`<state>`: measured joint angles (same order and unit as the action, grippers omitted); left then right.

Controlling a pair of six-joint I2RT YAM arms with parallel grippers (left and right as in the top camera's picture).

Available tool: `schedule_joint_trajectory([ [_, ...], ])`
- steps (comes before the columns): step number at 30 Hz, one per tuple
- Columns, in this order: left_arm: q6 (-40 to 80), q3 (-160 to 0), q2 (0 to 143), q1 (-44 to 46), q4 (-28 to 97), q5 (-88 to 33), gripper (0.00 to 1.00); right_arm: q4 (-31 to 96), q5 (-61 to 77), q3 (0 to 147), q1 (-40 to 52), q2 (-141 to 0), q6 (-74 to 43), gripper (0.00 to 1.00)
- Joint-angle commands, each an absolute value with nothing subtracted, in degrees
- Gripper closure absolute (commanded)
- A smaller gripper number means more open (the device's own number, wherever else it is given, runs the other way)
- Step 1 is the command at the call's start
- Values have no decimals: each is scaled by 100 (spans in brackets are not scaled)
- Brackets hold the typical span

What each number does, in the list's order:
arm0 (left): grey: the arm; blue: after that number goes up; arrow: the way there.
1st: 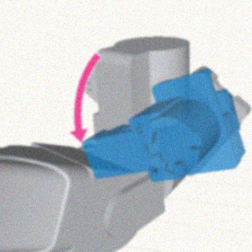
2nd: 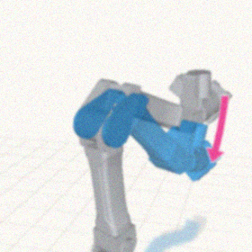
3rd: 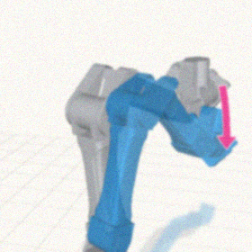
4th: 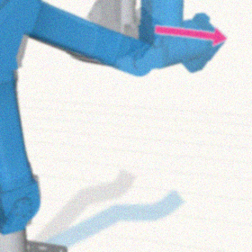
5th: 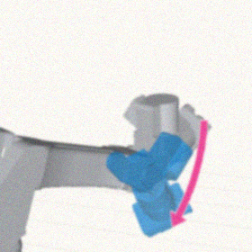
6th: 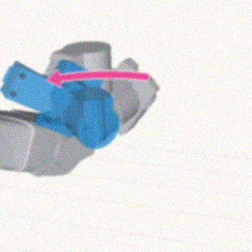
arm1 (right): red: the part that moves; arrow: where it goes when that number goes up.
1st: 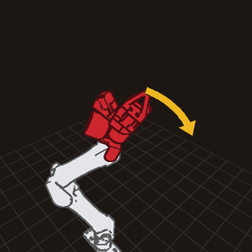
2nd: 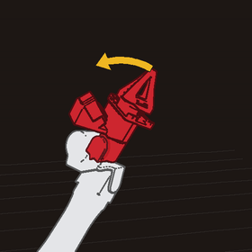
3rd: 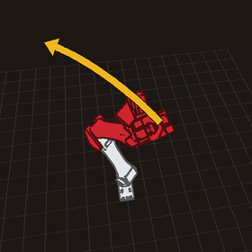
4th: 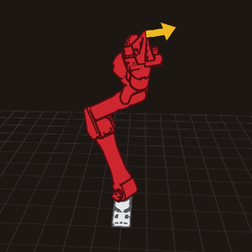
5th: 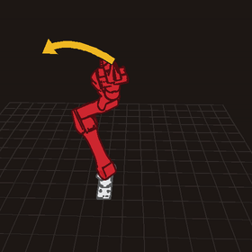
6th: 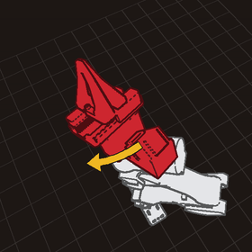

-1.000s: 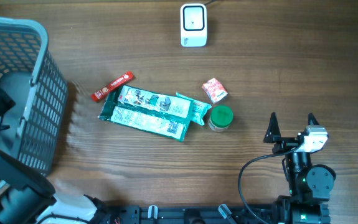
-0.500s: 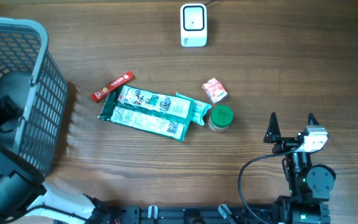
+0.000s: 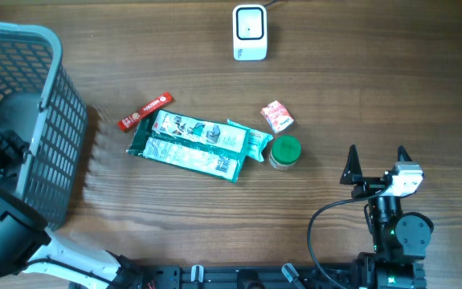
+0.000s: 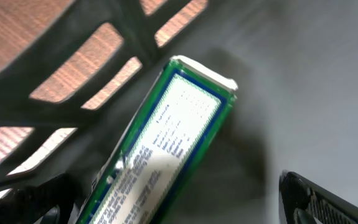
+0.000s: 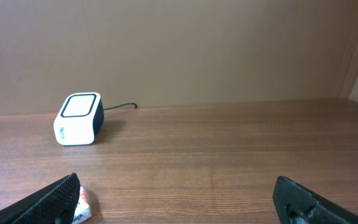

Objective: Scan the item barcode
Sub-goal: 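Reach the left gripper into the basket and grasp the green-white box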

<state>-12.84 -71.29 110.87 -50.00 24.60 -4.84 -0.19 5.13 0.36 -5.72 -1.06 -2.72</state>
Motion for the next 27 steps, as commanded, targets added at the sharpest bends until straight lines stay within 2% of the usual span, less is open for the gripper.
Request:
schedule_joint_trajectory([
  [1,-1282,-7124,11231,-5013,2486,-961,3,-32,585,30,-563,-80,-307,0],
  [3,-1284,-7124,11231,-5011,2488,-958,15,-34,582,30,-563,-80,-305,0],
  [6,-1286,-7124,11231,-5011,2477,-958,41,-32,585,30,-563,-80,-305,0],
  [11,-1288,-7124,11231,-5011,2456,-958,68,-32,585,30,-563,-80,-305,0],
  [13,-1286,-7124,11231,-5011,2390,-958,68,-32,582,30,-563,-80,-305,0],
  [14,-1286,-7124,11231,-5011,2351,-958,62,-32,582,30,-563,-80,-307,0],
  [15,-1286,-7124,11231,-5011,2324,-958,42,-32,585,30,-563,-80,-307,0],
  [16,-1286,-7124,11233,-5011,2261,-958,34,-34,585,30,-563,-80,-307,0],
  [21,-1286,-7124,11336,-5011,1920,-958,32,-32,585,30,-563,-80,-305,0],
  [27,-1286,-7124,11434,-5011,1841,-939,59,-34,585,30,-563,-80,-305,0],
])
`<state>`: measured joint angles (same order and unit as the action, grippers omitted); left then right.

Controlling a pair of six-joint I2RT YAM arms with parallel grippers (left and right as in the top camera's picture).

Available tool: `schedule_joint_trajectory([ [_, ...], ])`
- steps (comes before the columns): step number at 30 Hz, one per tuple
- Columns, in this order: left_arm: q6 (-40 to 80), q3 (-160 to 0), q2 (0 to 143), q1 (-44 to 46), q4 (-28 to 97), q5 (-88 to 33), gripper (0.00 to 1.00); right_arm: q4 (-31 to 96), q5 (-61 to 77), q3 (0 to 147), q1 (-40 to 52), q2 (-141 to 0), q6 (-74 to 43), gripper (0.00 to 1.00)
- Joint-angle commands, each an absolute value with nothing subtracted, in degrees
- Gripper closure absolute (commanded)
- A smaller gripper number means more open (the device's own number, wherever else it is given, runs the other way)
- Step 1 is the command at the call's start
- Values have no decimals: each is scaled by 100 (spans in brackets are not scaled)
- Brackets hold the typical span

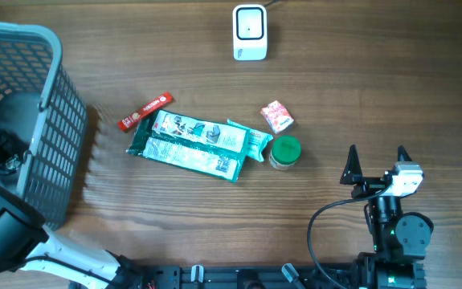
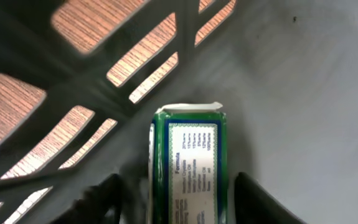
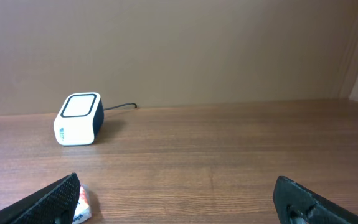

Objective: Scan the item barcode
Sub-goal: 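Reach the left gripper into the basket and grasp the green-white box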

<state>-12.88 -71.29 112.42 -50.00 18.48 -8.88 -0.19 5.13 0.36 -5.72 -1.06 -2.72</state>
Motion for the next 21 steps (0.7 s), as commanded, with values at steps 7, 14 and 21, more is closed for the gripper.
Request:
schedule_joint_trajectory([
  [7,-972,-7126,11432,-5009,1905,-961,85,-34,582,30,-563,-80,-305,0],
  [14,-718,-7126,10932,-4853,1907,-961,84,-34,585,30,-563,-80,-305,1],
  [21,-19,-7126,9531,-4539,1785,-1278,84,-32,585,30,-563,-80,-305,0],
])
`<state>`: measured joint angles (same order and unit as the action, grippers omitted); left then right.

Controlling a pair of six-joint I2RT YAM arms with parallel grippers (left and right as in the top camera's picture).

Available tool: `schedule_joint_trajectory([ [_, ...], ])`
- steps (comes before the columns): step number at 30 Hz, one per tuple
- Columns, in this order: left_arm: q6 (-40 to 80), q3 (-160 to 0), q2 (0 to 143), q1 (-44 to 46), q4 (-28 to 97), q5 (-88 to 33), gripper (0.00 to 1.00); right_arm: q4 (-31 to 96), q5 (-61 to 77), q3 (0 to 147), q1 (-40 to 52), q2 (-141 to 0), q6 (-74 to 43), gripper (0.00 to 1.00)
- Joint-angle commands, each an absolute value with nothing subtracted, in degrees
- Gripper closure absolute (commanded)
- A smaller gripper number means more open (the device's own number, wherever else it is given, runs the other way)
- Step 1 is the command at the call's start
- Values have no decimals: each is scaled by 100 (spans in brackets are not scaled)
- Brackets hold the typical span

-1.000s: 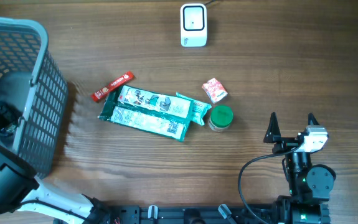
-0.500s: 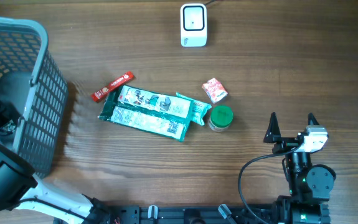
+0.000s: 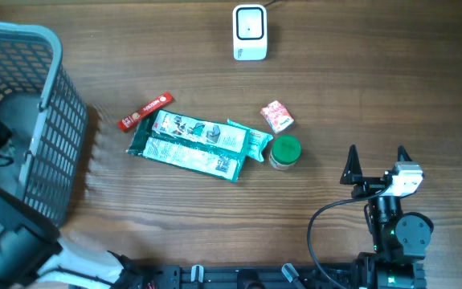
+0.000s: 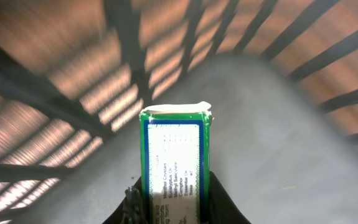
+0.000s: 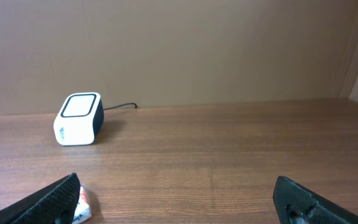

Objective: Scan the item barcode
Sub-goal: 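Reach the left gripper into the basket and grasp the green-white box, then carry the box out and stand it upright right of the tin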

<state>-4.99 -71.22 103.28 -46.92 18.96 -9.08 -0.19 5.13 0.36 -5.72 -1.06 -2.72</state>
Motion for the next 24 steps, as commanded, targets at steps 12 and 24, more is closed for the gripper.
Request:
schedule_joint_trajectory([
  [12,2069,-7126,6692,-3409,1391,-3273,81,-34,585,30,-563,-80,-305,0],
  [24,2427,-7124,7599,1186,1763,-3221,81,-34,582,30,-563,-80,-305,0],
])
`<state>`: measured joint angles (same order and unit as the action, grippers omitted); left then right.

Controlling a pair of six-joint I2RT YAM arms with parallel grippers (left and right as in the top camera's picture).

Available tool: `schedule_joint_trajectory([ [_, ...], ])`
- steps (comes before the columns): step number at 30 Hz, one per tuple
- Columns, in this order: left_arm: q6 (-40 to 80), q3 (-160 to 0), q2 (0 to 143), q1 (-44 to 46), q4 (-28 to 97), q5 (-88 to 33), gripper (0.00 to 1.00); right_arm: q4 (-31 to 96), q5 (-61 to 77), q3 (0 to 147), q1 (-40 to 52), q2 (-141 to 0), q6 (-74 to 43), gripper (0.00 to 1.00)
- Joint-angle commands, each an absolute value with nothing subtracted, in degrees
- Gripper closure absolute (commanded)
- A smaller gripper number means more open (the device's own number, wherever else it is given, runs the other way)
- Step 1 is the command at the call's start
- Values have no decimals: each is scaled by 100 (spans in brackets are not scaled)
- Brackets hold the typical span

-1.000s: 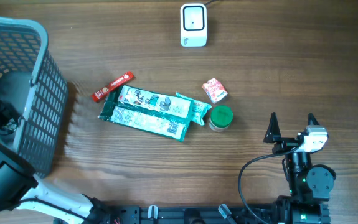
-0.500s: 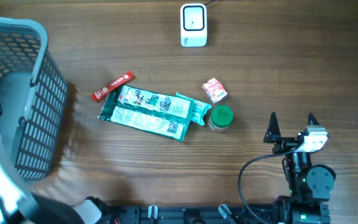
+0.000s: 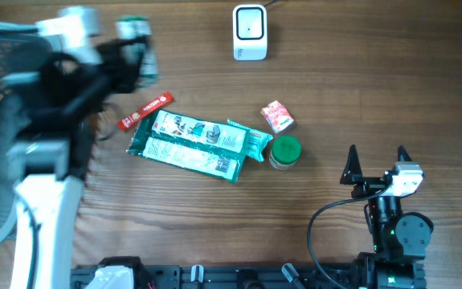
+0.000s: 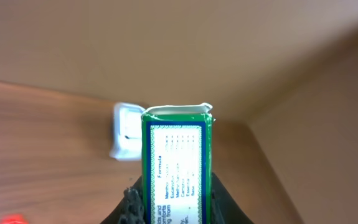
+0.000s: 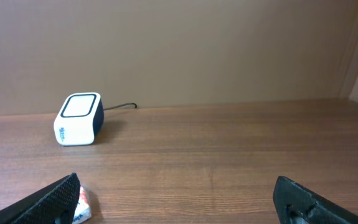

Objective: Scan the item barcode
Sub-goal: 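Carry the box out and stand it upright right of the tin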

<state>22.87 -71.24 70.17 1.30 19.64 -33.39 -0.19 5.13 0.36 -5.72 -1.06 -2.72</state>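
Note:
My left gripper [image 4: 175,208] is shut on a green and white box [image 4: 175,168] with printed text, held upright. In the overhead view the left gripper [image 3: 138,50] and the box [image 3: 136,32] are blurred, high over the table's back left, out of the basket. The white scanner [image 3: 249,32] stands at the table's back middle; it shows behind the box as the scanner [image 4: 124,130] in the left wrist view. My right gripper [image 3: 375,158] rests open near the front right, nothing between its fingers; the scanner [image 5: 79,118] lies far ahead of it.
A grey mesh basket [image 3: 6,120] stands at the left edge. Mid-table lie a red stick pack [image 3: 145,111], teal packets [image 3: 194,144], a green-lidded jar [image 3: 285,151] and a small red and white packet [image 3: 277,116].
My left gripper, shut on the green box, was inside the basket; now it holds the box high outside the basket, facing the scanner. The right arm has not moved.
The green box lay on the basket floor between my open left fingers. Then the fingers stood closer on either side of it. Then the gripper was shut on it inside the basket, and now holds it raised over the table's back left.

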Motion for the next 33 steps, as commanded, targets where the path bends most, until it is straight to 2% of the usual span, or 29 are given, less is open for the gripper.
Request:
schedule_joint_trajectory([
  [1,2499,-7124,7832,1514,1643,-3081,81,-32,585,30,-563,-80,-307,0],
  [7,2952,-7124,9531,3138,156,-2934,80,-34,585,30,-563,-80,-305,0],
  [14,4460,-7126,11177,4318,-1490,-2139,78,-32,582,30,-563,-80,-305,0],
  [17,4893,-7124,11546,4716,-1743,-1476,78,-32,585,30,-563,-80,-305,0],
  [21,5153,-7124,11749,5151,-1774,-102,77,-32,582,30,-563,-80,-305,0],
  [23,5151,-7126,11775,5293,-1896,189,77,-32,585,30,-563,-80,-305,0],
  [26,5146,-7126,11793,5489,-2084,344,71,-32,585,30,-563,-80,-305,0],
  [28,5113,-7126,11793,5555,-2073,467,62,-32,585,30,-563,-80,-305,0],
  [33,4646,-7126,11793,5500,-2084,506,58,-32,585,30,-563,-80,-305,0],
])
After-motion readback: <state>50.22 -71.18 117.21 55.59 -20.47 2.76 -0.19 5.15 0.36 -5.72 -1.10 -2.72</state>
